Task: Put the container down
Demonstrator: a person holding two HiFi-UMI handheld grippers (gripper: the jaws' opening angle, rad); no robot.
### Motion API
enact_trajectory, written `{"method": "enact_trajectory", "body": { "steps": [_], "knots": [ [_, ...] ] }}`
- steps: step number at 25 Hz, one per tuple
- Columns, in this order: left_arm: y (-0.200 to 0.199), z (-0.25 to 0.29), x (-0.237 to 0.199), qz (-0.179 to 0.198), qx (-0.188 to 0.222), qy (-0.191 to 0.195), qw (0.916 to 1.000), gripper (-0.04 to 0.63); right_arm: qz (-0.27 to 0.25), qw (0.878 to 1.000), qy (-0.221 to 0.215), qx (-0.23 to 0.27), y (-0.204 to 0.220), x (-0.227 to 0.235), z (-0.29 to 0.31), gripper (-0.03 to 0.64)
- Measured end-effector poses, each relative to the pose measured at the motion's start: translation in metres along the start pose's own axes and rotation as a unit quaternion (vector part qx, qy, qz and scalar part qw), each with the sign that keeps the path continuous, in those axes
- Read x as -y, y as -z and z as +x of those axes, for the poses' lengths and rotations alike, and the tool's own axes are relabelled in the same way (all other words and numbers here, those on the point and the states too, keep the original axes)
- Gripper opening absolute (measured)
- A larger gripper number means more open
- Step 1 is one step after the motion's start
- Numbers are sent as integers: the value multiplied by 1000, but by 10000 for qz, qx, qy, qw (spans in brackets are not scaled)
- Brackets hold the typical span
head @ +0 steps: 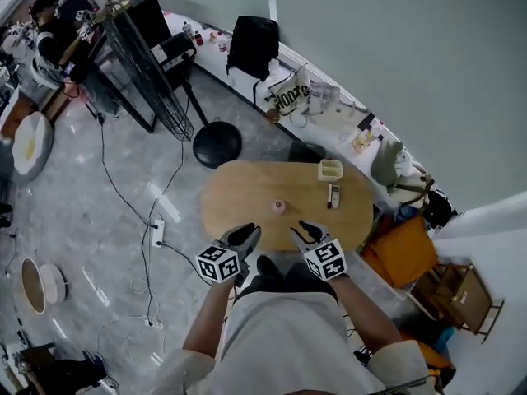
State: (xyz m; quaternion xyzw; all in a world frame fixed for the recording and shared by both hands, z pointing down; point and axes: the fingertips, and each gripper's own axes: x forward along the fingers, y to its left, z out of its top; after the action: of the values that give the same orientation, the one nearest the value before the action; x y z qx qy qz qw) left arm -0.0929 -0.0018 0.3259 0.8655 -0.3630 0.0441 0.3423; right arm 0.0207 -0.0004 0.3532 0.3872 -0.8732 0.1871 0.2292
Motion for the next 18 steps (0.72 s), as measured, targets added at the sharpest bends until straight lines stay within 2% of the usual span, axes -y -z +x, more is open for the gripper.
{"method": "enact_trajectory", "body": {
  "steps": [3, 9, 18],
  "knots": [
    [-8, -10, 18, 313, 139, -168, 9993, 81, -212, 9997, -21, 80, -8, -6, -24, 115],
    [1, -29, 66, 409, 520, -439, 9968, 52, -486, 9977, -203, 425, -16, -22, -76, 64],
    [38, -62, 163, 657, 898, -854, 9901, 31, -739, 9926, -460, 843, 0, -46, -175, 18]
  ]
}}
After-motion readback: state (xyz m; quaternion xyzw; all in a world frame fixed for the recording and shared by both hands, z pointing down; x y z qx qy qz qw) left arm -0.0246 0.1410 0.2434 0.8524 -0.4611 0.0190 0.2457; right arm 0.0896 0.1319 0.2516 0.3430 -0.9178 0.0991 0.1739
